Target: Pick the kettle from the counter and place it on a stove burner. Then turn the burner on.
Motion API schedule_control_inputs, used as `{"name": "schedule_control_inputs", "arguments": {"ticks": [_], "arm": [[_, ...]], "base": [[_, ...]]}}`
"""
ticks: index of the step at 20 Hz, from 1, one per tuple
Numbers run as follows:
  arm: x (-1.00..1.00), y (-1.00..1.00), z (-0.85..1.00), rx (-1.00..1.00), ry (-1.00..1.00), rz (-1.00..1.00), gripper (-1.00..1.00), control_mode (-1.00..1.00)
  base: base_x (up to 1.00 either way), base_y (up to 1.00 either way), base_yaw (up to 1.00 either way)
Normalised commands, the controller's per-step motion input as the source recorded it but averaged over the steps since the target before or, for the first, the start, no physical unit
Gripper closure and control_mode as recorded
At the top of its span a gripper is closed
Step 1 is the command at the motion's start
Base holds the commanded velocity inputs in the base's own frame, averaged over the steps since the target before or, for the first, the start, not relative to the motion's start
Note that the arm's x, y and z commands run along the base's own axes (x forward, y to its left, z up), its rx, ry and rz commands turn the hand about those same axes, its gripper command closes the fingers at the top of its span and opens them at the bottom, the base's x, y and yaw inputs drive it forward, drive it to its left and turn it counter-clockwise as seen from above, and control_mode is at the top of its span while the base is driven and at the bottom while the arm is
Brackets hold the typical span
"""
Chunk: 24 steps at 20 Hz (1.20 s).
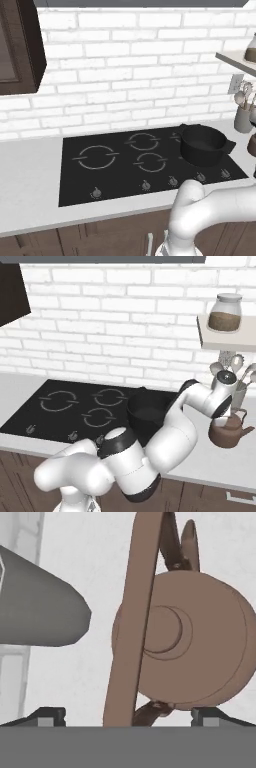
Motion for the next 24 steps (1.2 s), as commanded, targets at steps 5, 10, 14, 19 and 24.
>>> {"name": "schedule_control_inputs", "arguments": {"ticks": [5,10,14,19,24], "arm": [[0.27,-0.23,0.0,0.0,0.11,0.0,-1.0,-1.0],[0.01,-0.02,0.0,0.0,0.0,0.0,-1.0,-1.0],[0.0,-0.14,-0.1,-0.08,0.02,0.0,1.0,-1.0],[0.0,0.0,0.0,-0.01,0.01,-0.01,1.0,-1.0],[-0.01,0.0,0.01,0.0,-0.01,0.0,1.0,-1.0]], "base": [[0.0,0.0,0.0],[0.0,0.0,0.0],[0.0,0.0,0.0],[0.0,0.0,0.0],[0.0,0.0,0.0]]}}
